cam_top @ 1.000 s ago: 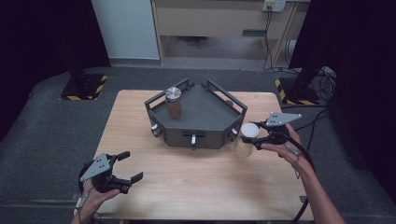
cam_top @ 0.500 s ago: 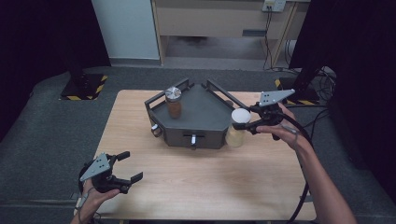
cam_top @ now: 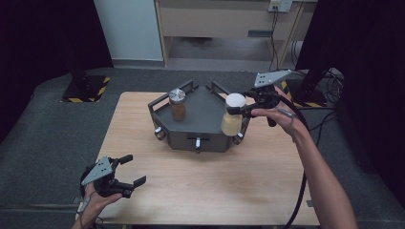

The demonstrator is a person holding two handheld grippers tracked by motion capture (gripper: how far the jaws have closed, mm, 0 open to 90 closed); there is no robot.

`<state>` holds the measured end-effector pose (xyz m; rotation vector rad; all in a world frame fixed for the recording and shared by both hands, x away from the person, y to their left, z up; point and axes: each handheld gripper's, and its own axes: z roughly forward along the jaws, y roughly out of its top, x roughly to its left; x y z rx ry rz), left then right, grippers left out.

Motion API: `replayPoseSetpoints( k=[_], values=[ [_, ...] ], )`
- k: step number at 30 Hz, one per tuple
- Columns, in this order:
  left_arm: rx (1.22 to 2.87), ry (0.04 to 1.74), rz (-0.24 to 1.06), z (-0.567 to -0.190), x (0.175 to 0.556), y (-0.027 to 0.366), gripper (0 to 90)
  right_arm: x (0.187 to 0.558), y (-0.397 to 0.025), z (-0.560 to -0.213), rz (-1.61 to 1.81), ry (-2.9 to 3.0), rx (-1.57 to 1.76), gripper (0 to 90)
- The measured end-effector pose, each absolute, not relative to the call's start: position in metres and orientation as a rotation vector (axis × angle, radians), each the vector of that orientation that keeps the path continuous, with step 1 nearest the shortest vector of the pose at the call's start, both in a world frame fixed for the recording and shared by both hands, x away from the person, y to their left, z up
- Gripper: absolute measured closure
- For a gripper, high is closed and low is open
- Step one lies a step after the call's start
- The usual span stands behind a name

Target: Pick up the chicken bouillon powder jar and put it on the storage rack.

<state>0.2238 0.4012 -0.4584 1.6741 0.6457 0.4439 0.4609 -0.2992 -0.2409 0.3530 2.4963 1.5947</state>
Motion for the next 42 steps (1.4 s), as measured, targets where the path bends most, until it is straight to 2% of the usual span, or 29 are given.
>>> replayPoseSetpoints(
  k=[15,28,42],
  values=[
    [1.67,0.649,0.447,-0.459,0.223,0.402,1.9,0.487,-0.255,-0.229,1.539,2.476,0.408,34.2],
    [1.667,0.648,0.448,-0.459,0.223,0.404,1.9,0.497,-0.231,-0.244,1.438,2.428,0.559,34.2],
    [1.667,0.646,0.448,-0.459,0.224,0.403,1.9,0.501,-0.22,-0.253,1.404,2.449,0.579,34.2]
  ],
)
